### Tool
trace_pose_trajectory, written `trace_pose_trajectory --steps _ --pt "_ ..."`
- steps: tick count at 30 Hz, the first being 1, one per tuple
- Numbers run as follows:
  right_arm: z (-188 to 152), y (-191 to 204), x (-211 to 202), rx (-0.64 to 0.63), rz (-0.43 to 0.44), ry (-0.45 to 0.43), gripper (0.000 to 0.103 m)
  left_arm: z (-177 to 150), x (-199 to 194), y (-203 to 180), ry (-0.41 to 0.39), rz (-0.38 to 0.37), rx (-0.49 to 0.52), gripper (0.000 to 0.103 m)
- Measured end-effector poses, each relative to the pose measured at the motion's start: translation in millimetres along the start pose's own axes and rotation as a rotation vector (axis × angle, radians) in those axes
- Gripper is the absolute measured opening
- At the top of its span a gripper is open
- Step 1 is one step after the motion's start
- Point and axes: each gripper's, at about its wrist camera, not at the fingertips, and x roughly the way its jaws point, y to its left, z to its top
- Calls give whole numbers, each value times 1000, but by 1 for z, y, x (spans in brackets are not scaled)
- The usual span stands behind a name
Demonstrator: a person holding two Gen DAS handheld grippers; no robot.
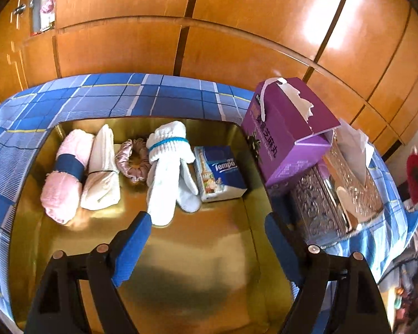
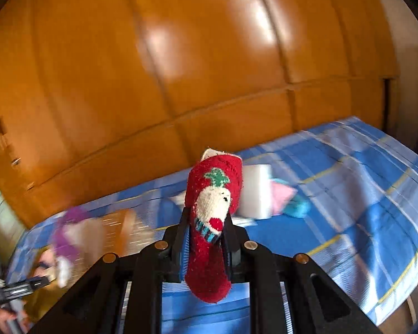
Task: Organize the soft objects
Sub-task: 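Carry the red sock with the right gripper into the tray and release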
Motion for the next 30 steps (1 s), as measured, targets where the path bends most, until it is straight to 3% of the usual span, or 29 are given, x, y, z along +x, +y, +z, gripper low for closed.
trace_pose_trajectory --steps 8,12,17,23,30 --pt "-33 124 10 -152 294 167 18 -13 -18 25 -21 53 7 84" --pt "-61 177 34 -217 389 278 18 -20 -32 43 -31 79 -7 84" --pt "-99 243 71 -275 480 447 18 -21 -58 70 -80 156 -31 84" --pt "-141 315 106 -297 583 630 20 -15 -97 122 -162 220 -155 85" --pt "-181 367 138 -246 649 811 20 -22 -124 166 -217 257 -274 86"
